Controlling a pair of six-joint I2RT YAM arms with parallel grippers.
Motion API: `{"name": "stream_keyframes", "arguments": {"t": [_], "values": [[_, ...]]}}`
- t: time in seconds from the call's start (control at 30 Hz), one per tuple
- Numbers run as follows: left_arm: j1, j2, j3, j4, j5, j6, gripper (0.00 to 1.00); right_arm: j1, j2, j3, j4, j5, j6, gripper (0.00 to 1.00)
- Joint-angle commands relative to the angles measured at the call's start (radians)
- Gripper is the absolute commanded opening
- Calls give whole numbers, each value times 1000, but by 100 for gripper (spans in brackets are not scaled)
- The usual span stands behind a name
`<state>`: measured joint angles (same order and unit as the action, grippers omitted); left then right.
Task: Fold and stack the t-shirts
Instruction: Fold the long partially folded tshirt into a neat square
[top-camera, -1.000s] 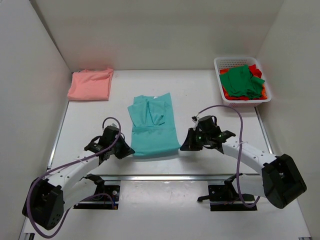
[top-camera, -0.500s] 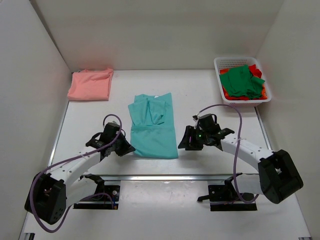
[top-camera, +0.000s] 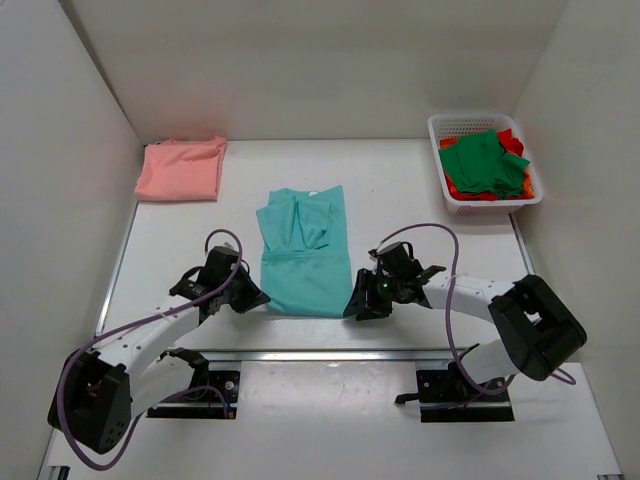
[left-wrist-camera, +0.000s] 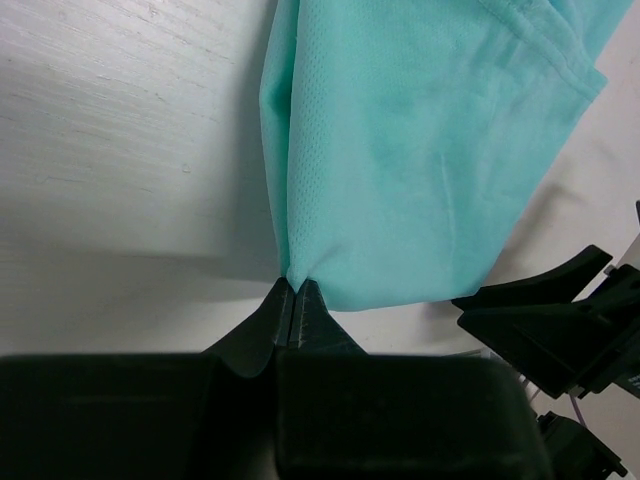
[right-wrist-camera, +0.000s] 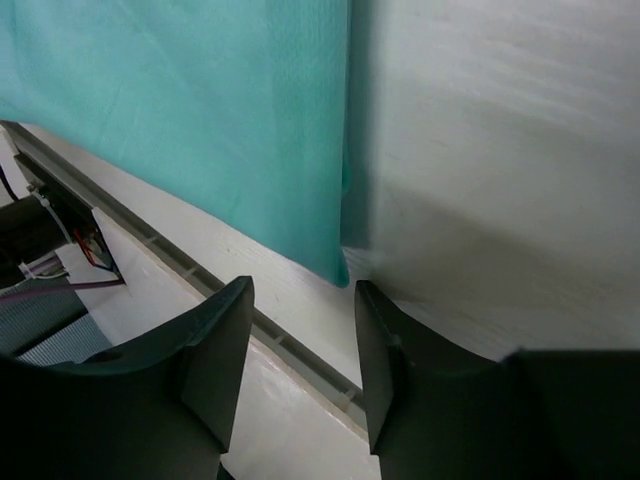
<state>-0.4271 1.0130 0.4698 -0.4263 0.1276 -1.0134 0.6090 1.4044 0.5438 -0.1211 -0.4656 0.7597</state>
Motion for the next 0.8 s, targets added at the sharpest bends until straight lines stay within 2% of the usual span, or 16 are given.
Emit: {"name": "stream_keyframes", "arguments": {"t": [0.0, 0.07, 0.1, 0.17, 0.37, 0.5, 0.77], "values": [[2, -31, -11, 0, 1, 6, 0, 8, 51, 36, 32, 47, -17, 42], [1, -34, -13, -3, 1, 16, 0, -6, 59, 39, 41, 45, -25, 36], [1, -37, -13, -8, 1, 12, 0, -15, 61, 38, 44, 41, -25, 27], [1, -59, -17, -12, 1, 7, 0, -15, 64, 48, 44, 28, -31, 0], [16, -90, 19, -69, -5, 32, 0, 15, 2, 113, -84, 36, -72, 1], [30, -80, 76, -92, 21, 52, 0, -29, -47, 177, -182, -13, -109, 0], [79, -22, 208, -88, 58, 62, 0, -101, 28, 444, -337, -100, -200, 1]]}}
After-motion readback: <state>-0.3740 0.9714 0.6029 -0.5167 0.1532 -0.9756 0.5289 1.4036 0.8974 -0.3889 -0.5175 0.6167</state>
